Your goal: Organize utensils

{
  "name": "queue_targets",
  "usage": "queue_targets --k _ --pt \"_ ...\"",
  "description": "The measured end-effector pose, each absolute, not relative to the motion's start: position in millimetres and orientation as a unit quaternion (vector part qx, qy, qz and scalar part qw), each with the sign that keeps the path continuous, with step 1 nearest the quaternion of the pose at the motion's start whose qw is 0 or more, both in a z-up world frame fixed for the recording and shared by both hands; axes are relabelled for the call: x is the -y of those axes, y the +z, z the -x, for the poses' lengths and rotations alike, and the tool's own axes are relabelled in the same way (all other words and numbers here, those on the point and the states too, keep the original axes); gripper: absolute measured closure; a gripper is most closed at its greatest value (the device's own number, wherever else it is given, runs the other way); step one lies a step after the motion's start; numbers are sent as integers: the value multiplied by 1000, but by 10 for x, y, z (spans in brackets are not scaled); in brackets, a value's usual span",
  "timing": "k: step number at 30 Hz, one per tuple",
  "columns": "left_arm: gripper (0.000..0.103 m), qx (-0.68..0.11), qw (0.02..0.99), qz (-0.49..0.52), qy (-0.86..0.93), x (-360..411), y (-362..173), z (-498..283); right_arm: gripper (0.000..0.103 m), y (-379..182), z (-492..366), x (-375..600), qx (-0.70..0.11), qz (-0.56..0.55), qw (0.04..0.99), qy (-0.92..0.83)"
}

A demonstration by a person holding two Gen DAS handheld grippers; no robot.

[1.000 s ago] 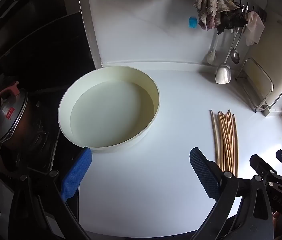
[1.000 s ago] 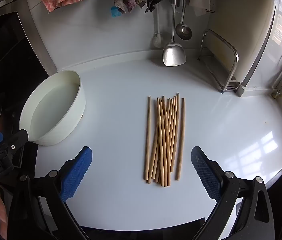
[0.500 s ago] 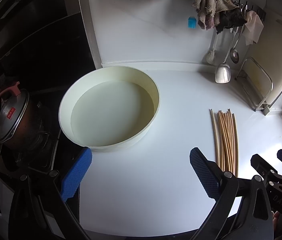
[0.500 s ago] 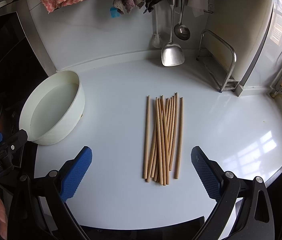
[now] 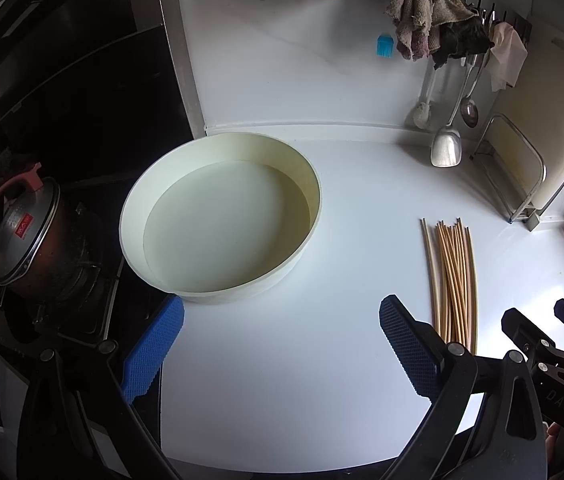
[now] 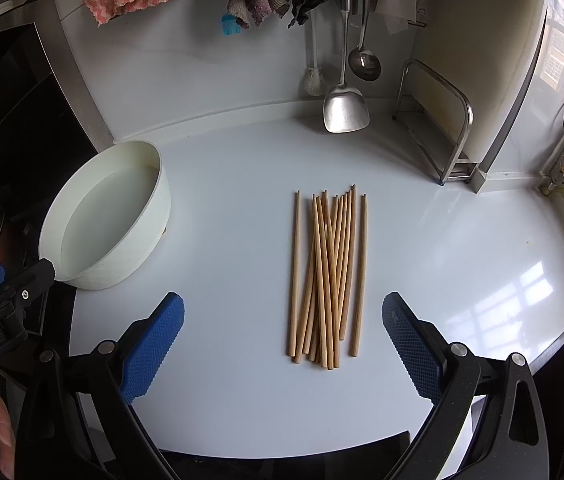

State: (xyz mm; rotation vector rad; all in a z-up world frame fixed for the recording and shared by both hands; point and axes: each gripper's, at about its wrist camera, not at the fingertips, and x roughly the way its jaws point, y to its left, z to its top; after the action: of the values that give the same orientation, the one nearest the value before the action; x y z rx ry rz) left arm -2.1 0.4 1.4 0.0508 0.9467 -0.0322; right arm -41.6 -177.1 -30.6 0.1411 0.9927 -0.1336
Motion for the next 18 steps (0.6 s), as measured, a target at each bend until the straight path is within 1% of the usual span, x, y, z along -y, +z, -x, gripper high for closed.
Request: queue_targets --k 18 --pt "6 -461 887 -27 -16 -80 21 27 8 -307 401 1754 -477 -67 874 -64"
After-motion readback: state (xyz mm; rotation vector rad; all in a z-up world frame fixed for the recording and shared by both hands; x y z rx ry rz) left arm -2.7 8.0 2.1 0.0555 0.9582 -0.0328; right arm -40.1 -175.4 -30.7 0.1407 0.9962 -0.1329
